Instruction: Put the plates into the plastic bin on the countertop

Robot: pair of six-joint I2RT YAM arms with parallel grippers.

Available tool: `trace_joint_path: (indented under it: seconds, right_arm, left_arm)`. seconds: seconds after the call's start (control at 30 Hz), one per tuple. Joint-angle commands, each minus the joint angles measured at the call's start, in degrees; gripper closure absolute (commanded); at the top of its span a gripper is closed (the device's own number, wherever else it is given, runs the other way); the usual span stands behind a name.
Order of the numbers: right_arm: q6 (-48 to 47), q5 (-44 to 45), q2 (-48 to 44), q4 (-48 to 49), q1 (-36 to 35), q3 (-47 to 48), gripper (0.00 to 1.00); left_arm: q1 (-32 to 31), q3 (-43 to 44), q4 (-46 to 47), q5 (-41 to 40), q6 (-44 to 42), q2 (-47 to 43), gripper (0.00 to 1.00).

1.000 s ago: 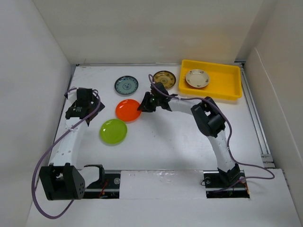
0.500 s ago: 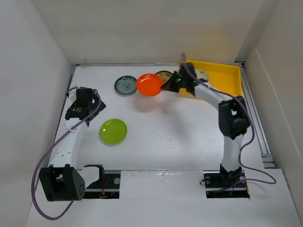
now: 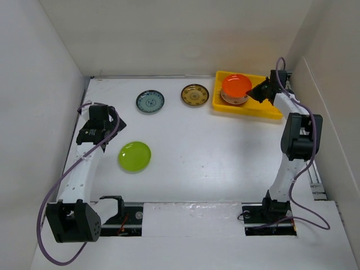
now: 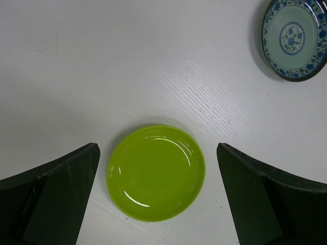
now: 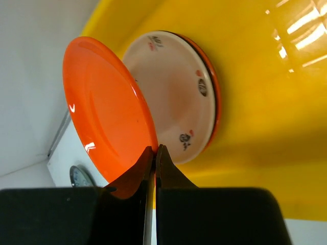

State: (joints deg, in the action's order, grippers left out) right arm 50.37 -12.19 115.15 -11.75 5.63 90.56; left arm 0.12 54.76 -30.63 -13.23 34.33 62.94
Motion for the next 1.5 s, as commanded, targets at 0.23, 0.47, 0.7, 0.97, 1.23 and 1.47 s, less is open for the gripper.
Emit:
trace_joint_path:
  seconds: [0.23, 0.47, 0.7, 0.97, 1.23, 1.47]
  right_arm:
    - [-0.4, 0.8, -0.3, -0.7, -0.3, 3.4, 0.34]
    - [-3.4, 2.7, -10.0, -0.7, -5.8, -1.2, 0.0]
    - [-6.0, 0.3, -17.4, 7.0, -32.7, -17.5, 0.0]
    - [1.2, -6.8, -7.9, 21.3, -52.6, -21.8, 0.13]
    - [4.2, -6.1, 2.3, 22.7, -57.0, -15.6, 0.28]
    - [6.0, -7.5, 10.1, 22.7, -57.0, -11.0, 0.45]
  left_arm:
    - [0.1, -0.4, 1.6, 1.1, -1.3, -1.7, 0.0]
    - [0.1, -0.4, 1.6, 1.6, -1.3, -2.2, 0.0]
    - [0.1, -0.4, 0.4, -3.4, 0.9, -2.7, 0.0]
    - [4.4, 0.2, -1.2, -5.1, 3.3, -0.7, 0.0]
    - [5.2, -0.4, -1.0, -3.9, 2.7, -1.2, 0.0]
    - [5.2, -0.4, -0.5, -3.4, 2.1, -1.2, 0.0]
